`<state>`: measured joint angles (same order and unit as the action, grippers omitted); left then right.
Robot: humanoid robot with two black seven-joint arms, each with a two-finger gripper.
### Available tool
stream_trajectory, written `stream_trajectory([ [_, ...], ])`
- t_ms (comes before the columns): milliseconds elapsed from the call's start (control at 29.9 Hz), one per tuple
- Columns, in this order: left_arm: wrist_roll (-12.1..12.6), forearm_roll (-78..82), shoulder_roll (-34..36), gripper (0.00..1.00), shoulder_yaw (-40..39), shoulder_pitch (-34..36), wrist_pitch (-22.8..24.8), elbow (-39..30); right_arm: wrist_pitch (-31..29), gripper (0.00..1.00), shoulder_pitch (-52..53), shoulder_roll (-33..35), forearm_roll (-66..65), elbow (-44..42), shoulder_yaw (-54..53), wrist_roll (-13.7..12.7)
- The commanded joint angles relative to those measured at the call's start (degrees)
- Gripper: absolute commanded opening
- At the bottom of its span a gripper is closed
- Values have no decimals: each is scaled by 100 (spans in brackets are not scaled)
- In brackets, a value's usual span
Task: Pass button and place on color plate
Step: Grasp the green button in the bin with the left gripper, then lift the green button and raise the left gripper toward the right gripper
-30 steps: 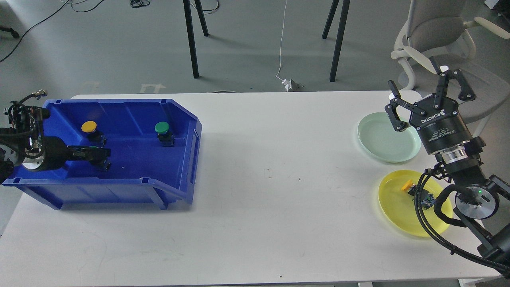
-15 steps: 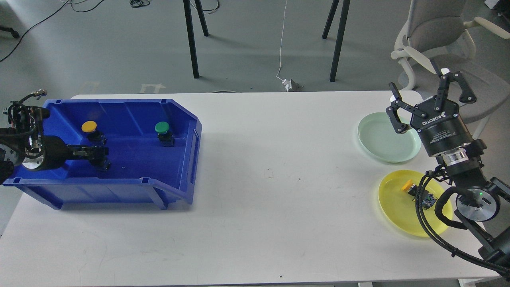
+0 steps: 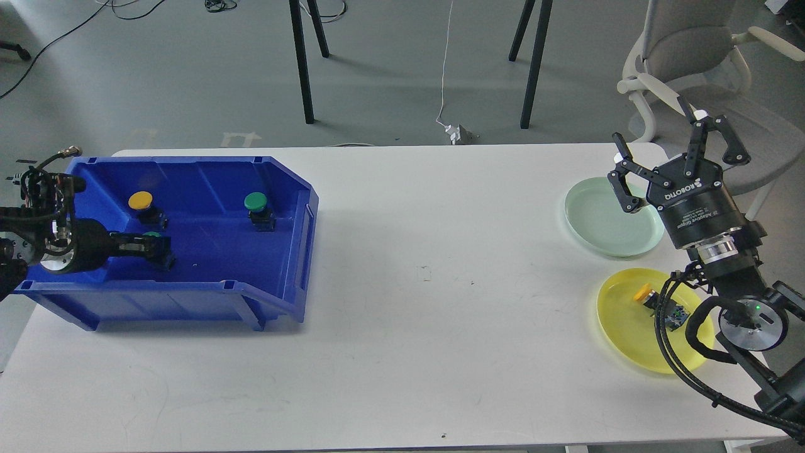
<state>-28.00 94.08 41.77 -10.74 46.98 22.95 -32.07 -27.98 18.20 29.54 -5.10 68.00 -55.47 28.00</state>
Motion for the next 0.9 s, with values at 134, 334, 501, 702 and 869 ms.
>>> stream_trajectory([
  [134,0,-12,7,33,2,48,-1,-1,3,86,-1,-28,0,-6,1,0],
  [334,0,-65,16,31,-33,92,-1,-9,3,86,-1,-28,0,-6,-8,0],
  [501,0,-170,86,31,-68,451,209,-106,3,86,-1,-36,0,-24,-17,0],
  [702,0,-1364,735,31,-121,900,505,-833,3,86,-1,-36,0,-24,-60,0],
  [869,0,-2357,1359,31,-541,988,505,-2204,12,86,8,-54,0,-24,-69,0],
])
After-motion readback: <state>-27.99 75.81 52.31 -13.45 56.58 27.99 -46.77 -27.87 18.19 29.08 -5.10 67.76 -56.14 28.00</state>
